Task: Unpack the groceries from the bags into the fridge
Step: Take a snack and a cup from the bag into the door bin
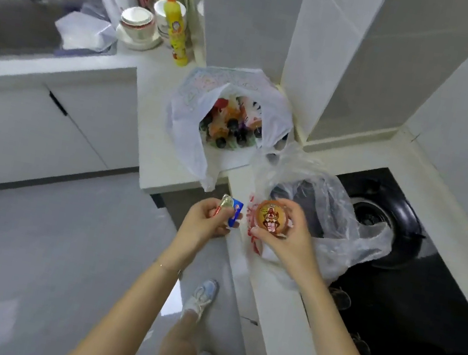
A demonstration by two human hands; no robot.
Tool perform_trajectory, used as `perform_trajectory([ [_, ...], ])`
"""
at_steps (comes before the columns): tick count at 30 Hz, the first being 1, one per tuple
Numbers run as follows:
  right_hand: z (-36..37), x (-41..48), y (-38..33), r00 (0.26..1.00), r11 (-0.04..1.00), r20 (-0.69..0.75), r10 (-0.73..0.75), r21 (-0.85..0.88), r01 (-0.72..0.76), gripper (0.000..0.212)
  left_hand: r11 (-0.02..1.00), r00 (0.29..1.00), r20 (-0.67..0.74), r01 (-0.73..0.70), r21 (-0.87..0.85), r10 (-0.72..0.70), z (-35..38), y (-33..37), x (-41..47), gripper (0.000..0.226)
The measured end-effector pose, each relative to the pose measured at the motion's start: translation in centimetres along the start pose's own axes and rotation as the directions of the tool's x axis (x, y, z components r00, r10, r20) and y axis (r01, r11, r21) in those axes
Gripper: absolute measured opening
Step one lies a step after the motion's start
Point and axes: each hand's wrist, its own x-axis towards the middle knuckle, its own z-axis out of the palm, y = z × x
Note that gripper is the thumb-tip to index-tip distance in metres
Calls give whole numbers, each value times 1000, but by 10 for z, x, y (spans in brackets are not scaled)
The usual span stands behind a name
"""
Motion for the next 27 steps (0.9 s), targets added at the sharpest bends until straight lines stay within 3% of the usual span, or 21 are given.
perform_trajectory([
  [4, 42, -21, -24, 985, 993, 169, -39, 114, 20, 60, 993, 988, -154, 2, -121, -21, -42, -6, -58, 19],
  [7, 82, -37, -34, 954, 995, 296, -55, 98, 27, 64, 984, 956, -292, -19, -180, -35, -73, -12, -98, 13],
  [15, 177, -102, -64, 781, 986, 603, -160, 61, 156, 66, 967, 797, -601, -112, -230, -51, -135, -45, -212, 22],
  [27, 298, -265, -95, 575, 973, 791, -210, 110, 204, 48, 947, 570, -817, -211, -242, -82, -211, -105, -401, 24],
])
